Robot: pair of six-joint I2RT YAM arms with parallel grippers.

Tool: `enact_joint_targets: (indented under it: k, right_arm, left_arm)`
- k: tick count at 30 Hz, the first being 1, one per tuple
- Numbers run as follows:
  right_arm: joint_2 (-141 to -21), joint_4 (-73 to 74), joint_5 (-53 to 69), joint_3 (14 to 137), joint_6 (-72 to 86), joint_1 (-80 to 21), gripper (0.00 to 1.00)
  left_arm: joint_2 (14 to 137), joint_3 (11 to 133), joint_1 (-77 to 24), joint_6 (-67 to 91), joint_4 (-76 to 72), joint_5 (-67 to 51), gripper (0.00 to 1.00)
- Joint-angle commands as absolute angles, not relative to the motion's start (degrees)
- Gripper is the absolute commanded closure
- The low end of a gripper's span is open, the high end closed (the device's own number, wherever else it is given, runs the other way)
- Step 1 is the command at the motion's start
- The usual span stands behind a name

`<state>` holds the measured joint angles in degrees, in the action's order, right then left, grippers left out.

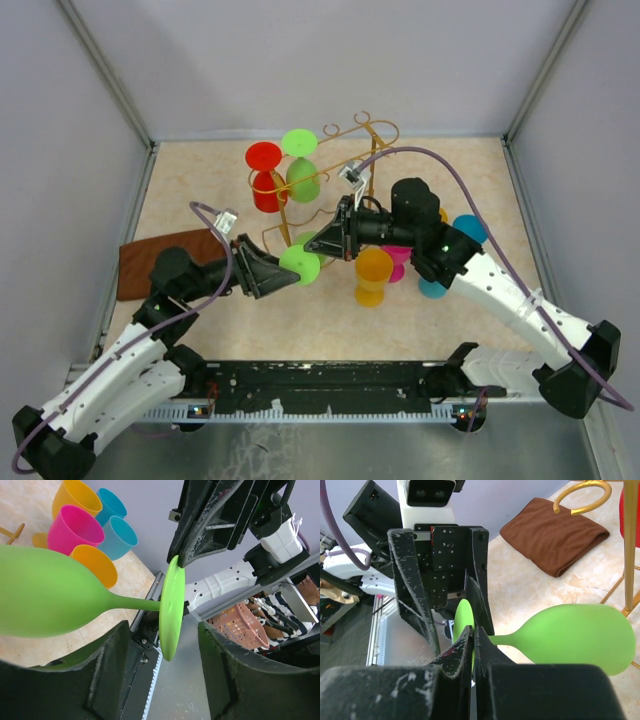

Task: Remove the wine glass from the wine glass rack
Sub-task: Place the wine glass at the center of the board.

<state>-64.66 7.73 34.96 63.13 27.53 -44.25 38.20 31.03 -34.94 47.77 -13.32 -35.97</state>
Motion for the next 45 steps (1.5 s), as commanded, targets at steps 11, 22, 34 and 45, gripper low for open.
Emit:
enact_joint_targets:
  k: [11, 22, 34, 45]
  right_arm:
    - [-64.84, 1.82, 34.89, 66.36, 26.85, -45.23, 1.0]
    - [-63.82, 2.0, 34.2, 65.59, 25.85, -45.23, 1.0]
    - [-62.39, 2.47, 33.79, 64.7, 24.87, -45.29, 1.0]
    - [-59.82, 4.28, 33.57, 63.12, 21.69, -45.18, 0.89]
  left_arm:
    - [38.02, 30.25, -35.51, 44.93, -16.02, -35.77, 0.67]
    - [38.15, 29.32, -35.49, 45.43, -17.71, -36.58, 0.83]
    - [35.85, 28.22, -35.51, 43.37, -17.93, -36.08, 0.99]
    - [35.2, 27.22, -35.51, 40.79, -18.7, -40.72, 1.0]
